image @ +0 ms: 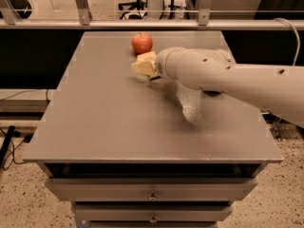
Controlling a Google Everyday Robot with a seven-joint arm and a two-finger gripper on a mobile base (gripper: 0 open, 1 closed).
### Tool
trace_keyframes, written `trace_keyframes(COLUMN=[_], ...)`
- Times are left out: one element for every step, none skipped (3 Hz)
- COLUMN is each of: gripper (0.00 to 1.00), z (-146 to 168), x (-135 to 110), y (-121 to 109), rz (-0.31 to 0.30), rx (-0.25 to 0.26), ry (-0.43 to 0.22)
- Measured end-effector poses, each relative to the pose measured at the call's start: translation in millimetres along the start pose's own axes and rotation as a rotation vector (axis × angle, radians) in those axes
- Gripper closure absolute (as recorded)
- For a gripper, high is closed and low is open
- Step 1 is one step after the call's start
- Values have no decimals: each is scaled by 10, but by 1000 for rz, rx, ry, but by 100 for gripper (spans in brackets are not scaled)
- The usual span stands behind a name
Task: Move sponge near apple
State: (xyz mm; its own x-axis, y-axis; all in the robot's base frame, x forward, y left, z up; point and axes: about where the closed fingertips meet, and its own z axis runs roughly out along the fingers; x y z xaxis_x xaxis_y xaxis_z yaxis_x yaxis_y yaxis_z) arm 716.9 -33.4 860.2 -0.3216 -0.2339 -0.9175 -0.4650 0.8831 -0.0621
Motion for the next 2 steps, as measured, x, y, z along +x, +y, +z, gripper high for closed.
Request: trace_keyframes(gripper=[0, 0], z=[-2, -77], x=[2, -115], y=[5, 239], rz=[0, -10], rx=[0, -38], ry=[0, -27])
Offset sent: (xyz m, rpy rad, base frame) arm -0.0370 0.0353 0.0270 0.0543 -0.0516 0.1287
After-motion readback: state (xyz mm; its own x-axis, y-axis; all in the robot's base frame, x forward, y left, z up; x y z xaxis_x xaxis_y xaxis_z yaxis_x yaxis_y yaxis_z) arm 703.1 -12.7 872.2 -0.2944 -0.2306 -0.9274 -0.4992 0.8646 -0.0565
